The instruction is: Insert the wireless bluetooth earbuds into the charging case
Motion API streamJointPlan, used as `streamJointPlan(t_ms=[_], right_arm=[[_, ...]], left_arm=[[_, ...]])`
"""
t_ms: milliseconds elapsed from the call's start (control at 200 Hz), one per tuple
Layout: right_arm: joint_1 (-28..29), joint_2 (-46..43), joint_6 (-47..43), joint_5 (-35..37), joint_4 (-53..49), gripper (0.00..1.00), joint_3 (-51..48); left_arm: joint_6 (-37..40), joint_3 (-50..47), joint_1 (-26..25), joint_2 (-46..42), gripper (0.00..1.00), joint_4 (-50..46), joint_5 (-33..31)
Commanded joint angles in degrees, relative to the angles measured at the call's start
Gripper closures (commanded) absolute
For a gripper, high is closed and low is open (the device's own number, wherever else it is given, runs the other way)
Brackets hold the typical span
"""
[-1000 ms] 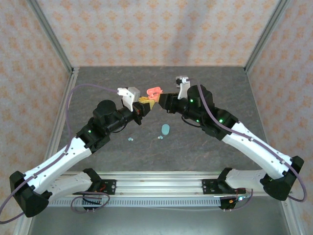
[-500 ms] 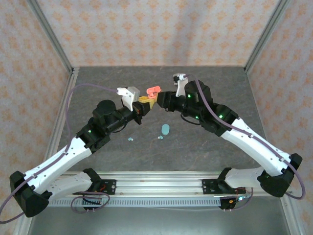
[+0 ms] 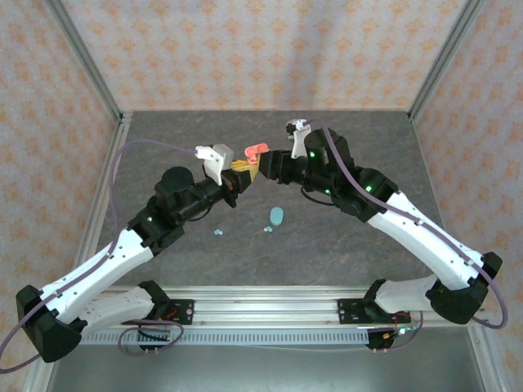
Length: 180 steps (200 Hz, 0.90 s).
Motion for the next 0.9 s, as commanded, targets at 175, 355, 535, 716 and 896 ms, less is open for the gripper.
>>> streamJointPlan(t_ms=[175,355,535,716,896], right_arm=[[0.2,1.8,-0.6,1.1,-3.7,0.59,3.8],[0.2,2.3,-0.4,0.8,-4.6,0.58,5.1],[0.2,3.2,-0.3,0.8,-6.1,0.57,6.8],[0.2,4.0,-0.1,0.7,-7.7,0.56,8.3],[0.2,4.6,0.0,0.2,-8.2,0.56,9.3]], left_arm=[[-0.1,-0.5,-0.7,-0.6,1.0,2.8,1.7],[-0.1,-0.4,-0.7,-0.4,1.0,2.8,1.8],[0.0,-0.3,-0.7,-0.3,1.0,2.8,1.8],[0.0,-0.3,-0.7,-0.1,1.0,2.8,1.9],[0.1,-0.3,-0.6,-0.1,1.0,2.9,1.9]])
